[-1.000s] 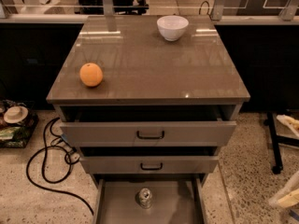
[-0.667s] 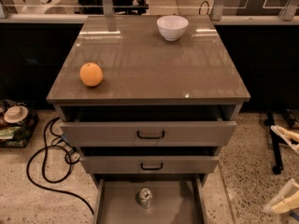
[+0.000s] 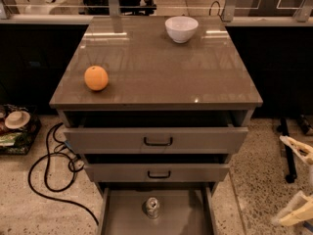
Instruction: Pick 7up can from bottom drawer and place on counter
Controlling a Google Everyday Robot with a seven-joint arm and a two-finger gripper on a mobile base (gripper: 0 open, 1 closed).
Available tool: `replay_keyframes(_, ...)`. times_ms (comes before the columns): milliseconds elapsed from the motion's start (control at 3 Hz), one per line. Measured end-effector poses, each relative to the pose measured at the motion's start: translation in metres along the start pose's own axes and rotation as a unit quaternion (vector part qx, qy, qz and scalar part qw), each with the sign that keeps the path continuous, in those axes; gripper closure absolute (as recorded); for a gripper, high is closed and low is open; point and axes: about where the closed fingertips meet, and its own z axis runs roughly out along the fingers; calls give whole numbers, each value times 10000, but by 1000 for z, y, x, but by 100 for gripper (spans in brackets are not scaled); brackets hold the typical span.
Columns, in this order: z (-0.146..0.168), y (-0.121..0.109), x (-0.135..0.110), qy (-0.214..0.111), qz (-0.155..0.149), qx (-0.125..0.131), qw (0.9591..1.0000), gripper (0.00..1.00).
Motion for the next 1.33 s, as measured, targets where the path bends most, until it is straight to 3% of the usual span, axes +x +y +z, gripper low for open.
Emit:
replay_keyframes(667,61,44,67,-413,157,-116,9990,0)
replay_keyframes(1000,101,69,110,-852,388,-70,9956,0)
replay_keyframes(1333,135,83,132,-1207,611,-76,9908,0)
